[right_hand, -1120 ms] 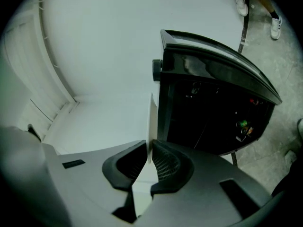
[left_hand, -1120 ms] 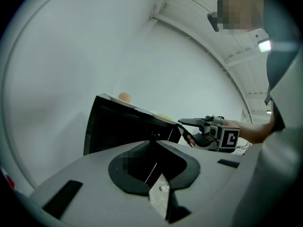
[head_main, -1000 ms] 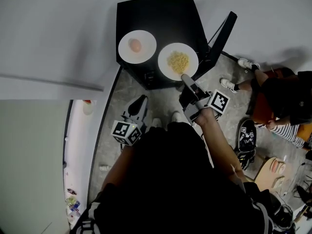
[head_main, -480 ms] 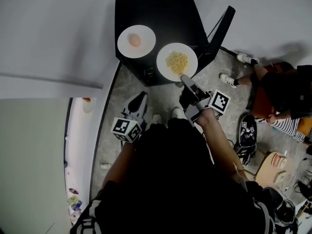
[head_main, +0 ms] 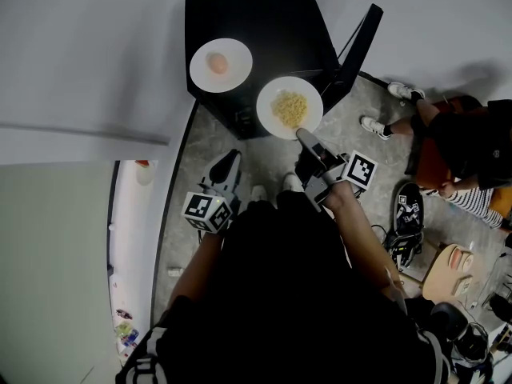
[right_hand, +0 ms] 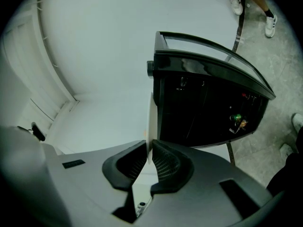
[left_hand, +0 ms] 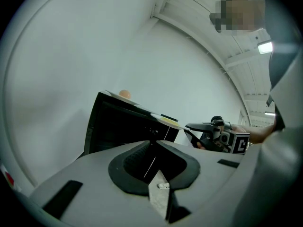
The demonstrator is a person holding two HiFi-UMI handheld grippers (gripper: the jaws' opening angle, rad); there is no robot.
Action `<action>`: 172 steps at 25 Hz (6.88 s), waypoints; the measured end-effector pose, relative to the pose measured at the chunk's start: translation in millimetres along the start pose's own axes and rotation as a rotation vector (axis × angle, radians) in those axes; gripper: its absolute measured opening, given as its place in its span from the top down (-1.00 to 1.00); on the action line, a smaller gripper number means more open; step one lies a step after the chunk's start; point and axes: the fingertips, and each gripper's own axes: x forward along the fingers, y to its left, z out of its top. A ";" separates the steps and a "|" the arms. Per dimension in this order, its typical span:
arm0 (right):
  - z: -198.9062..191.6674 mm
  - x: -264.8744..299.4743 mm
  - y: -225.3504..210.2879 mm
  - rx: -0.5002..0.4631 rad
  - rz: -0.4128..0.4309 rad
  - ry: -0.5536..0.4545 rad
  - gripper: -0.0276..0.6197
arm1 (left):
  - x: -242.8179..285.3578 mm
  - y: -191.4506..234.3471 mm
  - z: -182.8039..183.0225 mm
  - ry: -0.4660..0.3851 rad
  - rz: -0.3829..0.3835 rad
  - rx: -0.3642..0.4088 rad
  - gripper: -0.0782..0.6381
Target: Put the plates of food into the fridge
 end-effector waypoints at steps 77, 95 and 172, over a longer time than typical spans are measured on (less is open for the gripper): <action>66.3 63.0 -169.0 0.097 -0.150 -0.107 0.78 | 10.2 17.4 -12.2 0.077 0.066 -0.017 0.64; 89.3 83.0 -179.8 0.128 -0.157 -0.195 0.80 | 12.1 18.8 -17.7 0.096 0.063 -0.023 0.66; 30.5 49.0 -102.2 0.080 -0.043 -0.047 0.79 | -20.6 5.1 -15.9 0.005 0.083 -0.013 0.72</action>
